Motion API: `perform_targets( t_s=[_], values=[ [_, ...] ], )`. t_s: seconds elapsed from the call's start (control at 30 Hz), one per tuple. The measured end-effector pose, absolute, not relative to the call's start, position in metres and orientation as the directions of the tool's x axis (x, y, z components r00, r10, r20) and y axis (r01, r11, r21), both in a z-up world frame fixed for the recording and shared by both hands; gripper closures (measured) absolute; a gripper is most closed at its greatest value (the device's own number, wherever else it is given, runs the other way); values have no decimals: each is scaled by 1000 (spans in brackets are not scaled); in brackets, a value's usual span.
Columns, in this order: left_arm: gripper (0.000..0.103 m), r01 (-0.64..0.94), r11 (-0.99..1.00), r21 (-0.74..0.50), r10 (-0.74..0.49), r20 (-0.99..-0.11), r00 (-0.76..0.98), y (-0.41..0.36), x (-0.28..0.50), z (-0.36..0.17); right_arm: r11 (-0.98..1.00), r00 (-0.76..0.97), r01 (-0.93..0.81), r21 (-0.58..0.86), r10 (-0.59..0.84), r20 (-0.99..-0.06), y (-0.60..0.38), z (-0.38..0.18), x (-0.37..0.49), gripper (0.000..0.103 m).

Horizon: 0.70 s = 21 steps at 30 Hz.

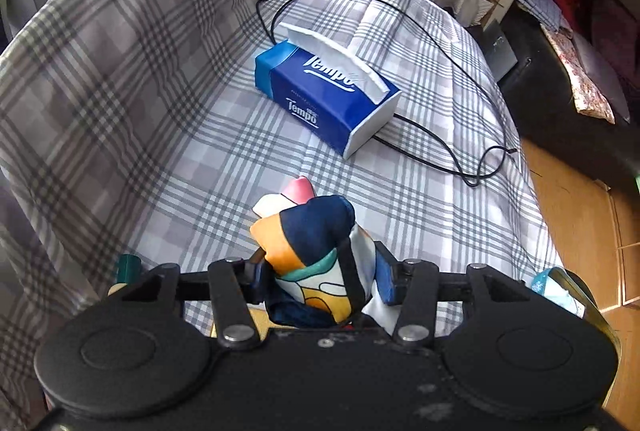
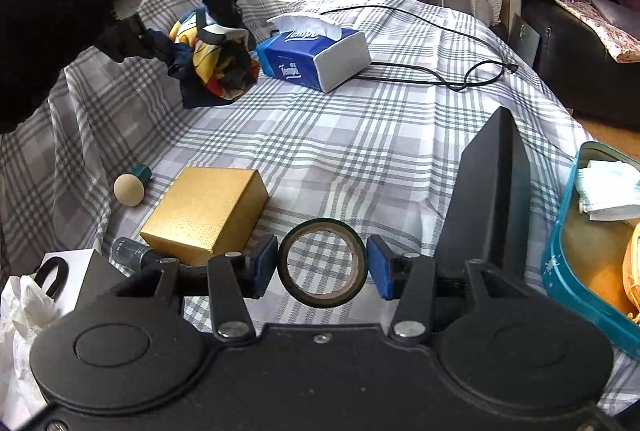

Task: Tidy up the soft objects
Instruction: 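Carry the held fabric pouch and green tape roll over the gold tray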

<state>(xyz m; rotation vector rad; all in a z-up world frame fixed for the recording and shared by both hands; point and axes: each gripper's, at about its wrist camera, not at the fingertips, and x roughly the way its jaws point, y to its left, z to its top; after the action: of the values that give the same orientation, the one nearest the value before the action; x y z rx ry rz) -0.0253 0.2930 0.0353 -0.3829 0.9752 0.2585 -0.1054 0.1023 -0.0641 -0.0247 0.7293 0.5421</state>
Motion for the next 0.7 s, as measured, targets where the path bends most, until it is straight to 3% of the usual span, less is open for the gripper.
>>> perform_targets(
  t_s=[0.3,0.53,0.6,0.7],
  values=[
    [61,-207,957,-203,-47,-814,579,220,-33,63,937,716,-254,241,349,-604,25,-20,-108,54],
    [61,-127,967,-221,-113,-816,567,177,-22,52,955,760,-100,280,255,-598,-37,-1,-107,54],
    [51,-127,971,-202,-100,-827,553,175,-24,46,955,776,-94,282,248,-580,-41,2,-110,54],
    [45,-140,976,-170,-71,-845,530,179,-26,32,950,779,-105,293,262,-570,-39,4,-111,54]
  ],
)
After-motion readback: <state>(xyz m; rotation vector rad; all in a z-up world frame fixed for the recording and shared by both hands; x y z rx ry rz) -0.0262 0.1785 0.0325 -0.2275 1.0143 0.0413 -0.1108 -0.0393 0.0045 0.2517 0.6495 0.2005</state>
